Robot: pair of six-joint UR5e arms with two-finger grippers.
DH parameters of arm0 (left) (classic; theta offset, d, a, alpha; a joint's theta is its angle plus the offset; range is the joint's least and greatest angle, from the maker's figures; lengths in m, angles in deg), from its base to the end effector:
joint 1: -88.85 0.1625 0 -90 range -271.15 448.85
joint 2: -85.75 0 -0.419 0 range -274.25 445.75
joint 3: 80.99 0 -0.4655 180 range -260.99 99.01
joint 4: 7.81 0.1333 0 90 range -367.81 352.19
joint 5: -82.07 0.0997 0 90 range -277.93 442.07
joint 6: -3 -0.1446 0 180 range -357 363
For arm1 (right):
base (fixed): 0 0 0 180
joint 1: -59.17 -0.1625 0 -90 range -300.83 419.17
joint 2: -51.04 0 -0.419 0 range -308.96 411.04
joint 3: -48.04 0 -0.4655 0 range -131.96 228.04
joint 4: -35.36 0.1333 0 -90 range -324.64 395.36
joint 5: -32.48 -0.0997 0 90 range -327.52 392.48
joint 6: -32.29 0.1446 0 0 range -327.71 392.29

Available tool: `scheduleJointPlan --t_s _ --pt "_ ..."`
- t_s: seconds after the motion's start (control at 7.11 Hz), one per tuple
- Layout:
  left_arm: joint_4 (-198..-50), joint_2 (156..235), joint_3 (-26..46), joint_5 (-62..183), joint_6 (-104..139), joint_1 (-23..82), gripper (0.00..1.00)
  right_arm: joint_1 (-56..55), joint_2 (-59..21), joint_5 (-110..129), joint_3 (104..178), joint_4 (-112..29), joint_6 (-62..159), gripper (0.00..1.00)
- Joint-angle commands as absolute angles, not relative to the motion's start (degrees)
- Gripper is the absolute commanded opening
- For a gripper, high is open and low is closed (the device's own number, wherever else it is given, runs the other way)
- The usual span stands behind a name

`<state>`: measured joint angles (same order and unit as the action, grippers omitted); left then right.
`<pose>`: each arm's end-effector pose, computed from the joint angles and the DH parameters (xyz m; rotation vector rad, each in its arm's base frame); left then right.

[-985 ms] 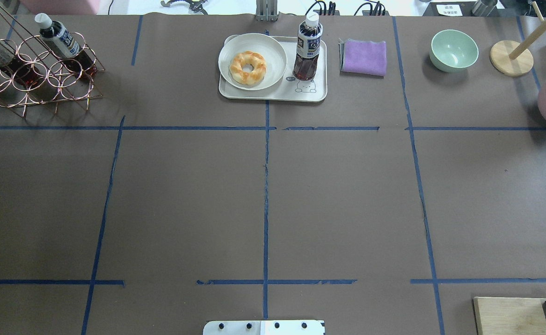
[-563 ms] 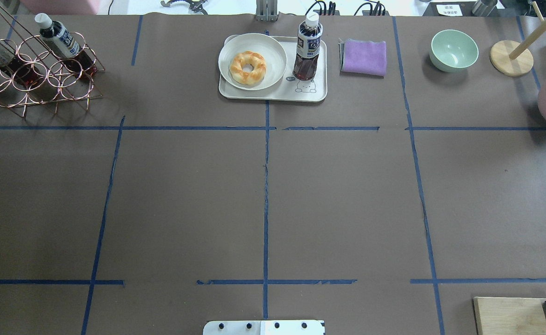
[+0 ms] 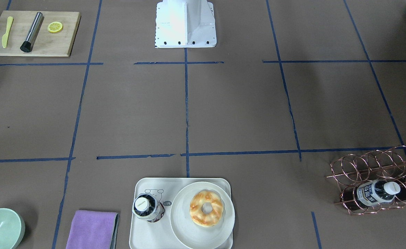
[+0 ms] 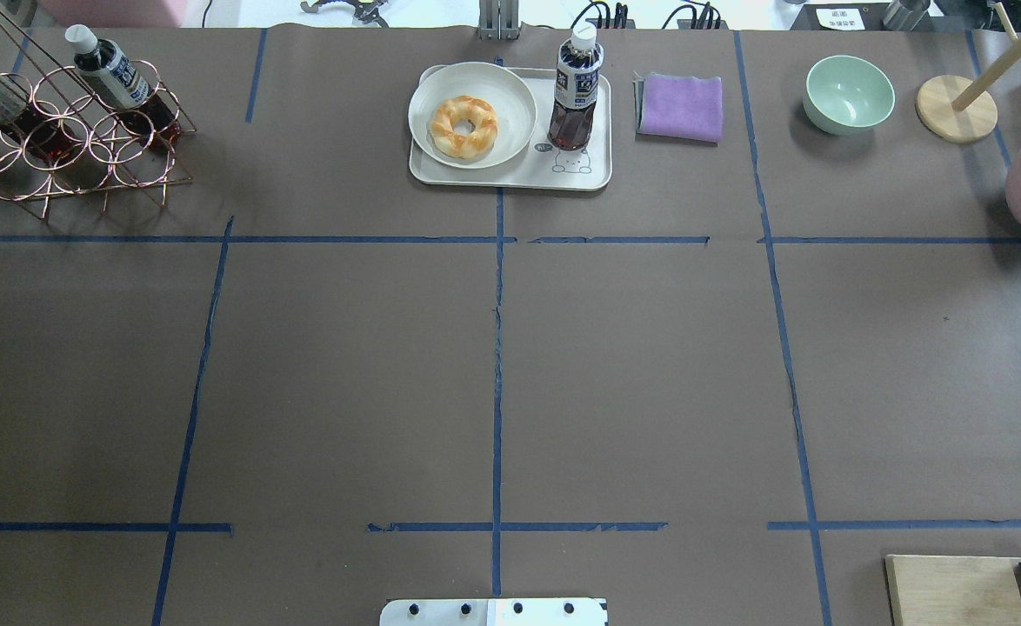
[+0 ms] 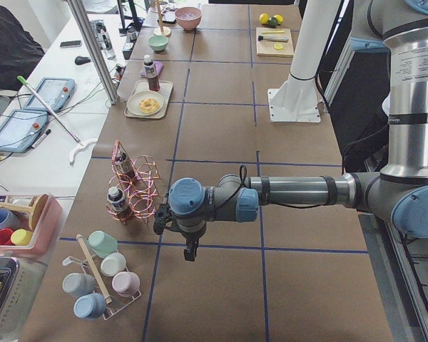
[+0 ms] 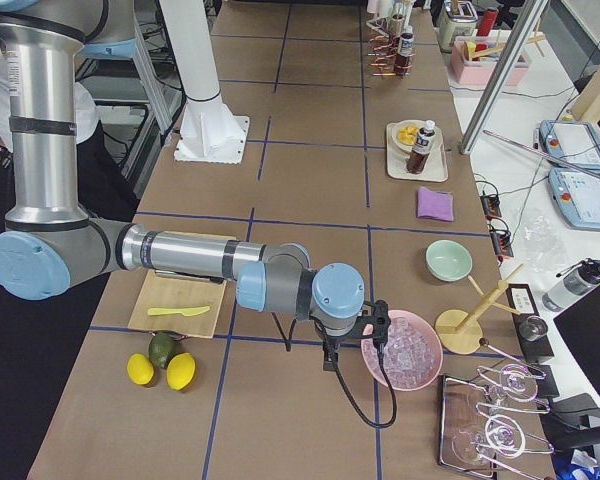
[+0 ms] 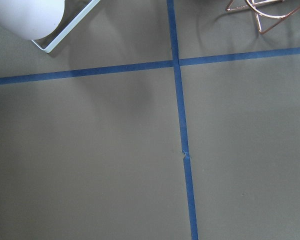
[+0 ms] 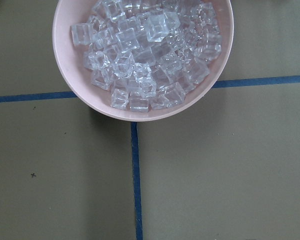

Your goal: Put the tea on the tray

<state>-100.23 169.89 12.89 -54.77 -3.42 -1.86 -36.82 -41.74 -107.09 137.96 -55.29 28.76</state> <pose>-0.0343 -0.5225 0.6935 0.0581 0.8158 0.0972 0.0793 -0.5330 0.7039 0.0146 -0.8668 0.0667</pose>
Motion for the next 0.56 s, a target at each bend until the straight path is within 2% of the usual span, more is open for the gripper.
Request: scheduleJointPlan --t_s 0.0,0.42 --pt "-100.3 169.9 12.9 -54.8 -3.4 -1.9 1.0 -36.8 -41.8 -107.1 138.0 -55.3 28.7 1.0" --pt "-100.3 169.9 12.9 -54.8 -3.4 -1.9 1.0 -36.9 -42.0 -107.3 138.3 -54.2 28.6 1.0"
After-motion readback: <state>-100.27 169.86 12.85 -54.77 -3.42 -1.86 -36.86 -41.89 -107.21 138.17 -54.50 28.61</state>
